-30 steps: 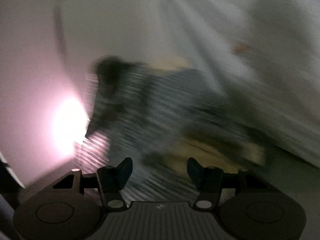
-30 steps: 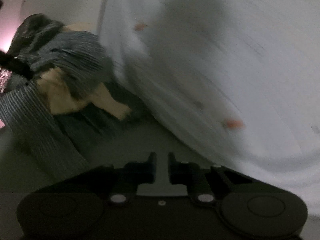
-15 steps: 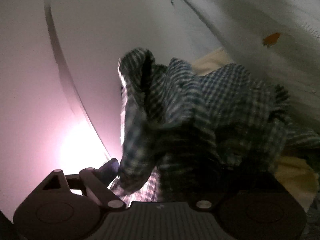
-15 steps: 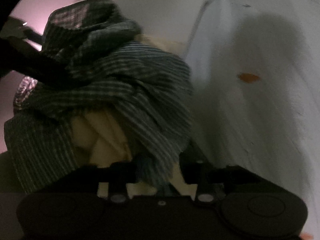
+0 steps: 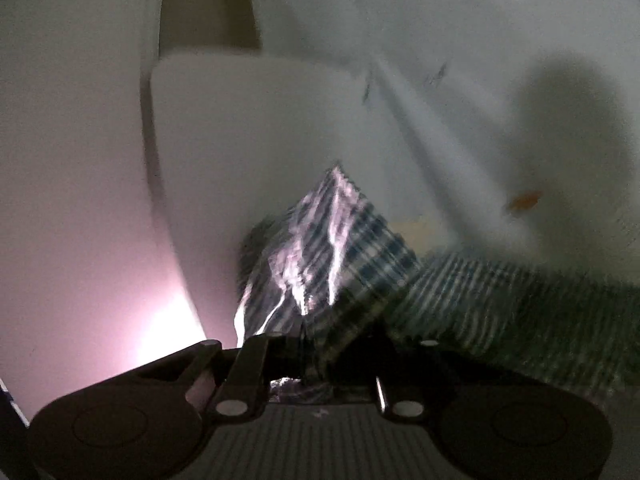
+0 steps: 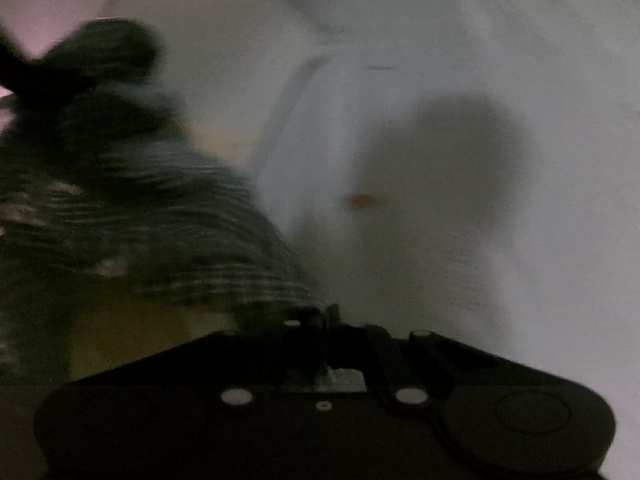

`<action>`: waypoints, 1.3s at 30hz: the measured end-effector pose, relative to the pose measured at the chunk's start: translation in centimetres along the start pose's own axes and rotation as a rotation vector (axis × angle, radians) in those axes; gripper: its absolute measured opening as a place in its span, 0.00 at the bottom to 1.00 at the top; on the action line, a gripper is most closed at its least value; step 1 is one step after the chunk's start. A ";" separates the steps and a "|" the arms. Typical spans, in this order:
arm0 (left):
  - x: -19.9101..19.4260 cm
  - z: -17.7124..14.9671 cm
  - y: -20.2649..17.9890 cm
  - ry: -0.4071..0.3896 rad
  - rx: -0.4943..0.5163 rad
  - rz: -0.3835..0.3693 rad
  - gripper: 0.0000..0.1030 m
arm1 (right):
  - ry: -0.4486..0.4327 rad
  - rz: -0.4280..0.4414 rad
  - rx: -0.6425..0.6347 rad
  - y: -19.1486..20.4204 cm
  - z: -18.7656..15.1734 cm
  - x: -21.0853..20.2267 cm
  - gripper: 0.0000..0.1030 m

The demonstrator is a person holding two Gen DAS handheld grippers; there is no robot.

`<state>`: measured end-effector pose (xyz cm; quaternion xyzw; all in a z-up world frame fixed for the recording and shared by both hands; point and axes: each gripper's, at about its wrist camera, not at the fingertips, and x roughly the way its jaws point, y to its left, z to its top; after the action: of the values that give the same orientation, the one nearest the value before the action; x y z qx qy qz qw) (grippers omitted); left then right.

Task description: Fold clothes

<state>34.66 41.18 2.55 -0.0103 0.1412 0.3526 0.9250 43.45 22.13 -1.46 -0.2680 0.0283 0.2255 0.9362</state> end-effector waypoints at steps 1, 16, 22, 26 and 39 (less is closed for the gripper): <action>-1.7 0.9 -1.1 -0.028 -0.010 -0.034 0.13 | -0.001 -0.037 0.031 -2.0 -0.2 -1.2 0.01; -26.4 7.5 -23.3 -0.201 -0.244 -0.705 0.12 | -0.128 -0.687 0.153 -34.7 -8.2 -29.7 0.01; -26.5 10.0 -33.7 -0.105 -0.355 -0.873 0.08 | -0.122 -0.810 0.154 -43.3 -11.4 -33.9 0.01; -26.8 13.8 -36.5 -0.102 -0.424 -0.928 0.08 | -0.146 -0.888 0.164 -46.8 -11.6 -36.0 0.01; -29.1 1.0 -30.2 0.224 -0.351 -0.751 0.07 | 0.185 -0.765 0.190 -39.3 -22.2 -43.8 0.01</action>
<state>33.97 -0.27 8.89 -0.2566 0.1651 0.0067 0.9523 22.82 -36.77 6.41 -0.1905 0.0316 -0.1680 0.9667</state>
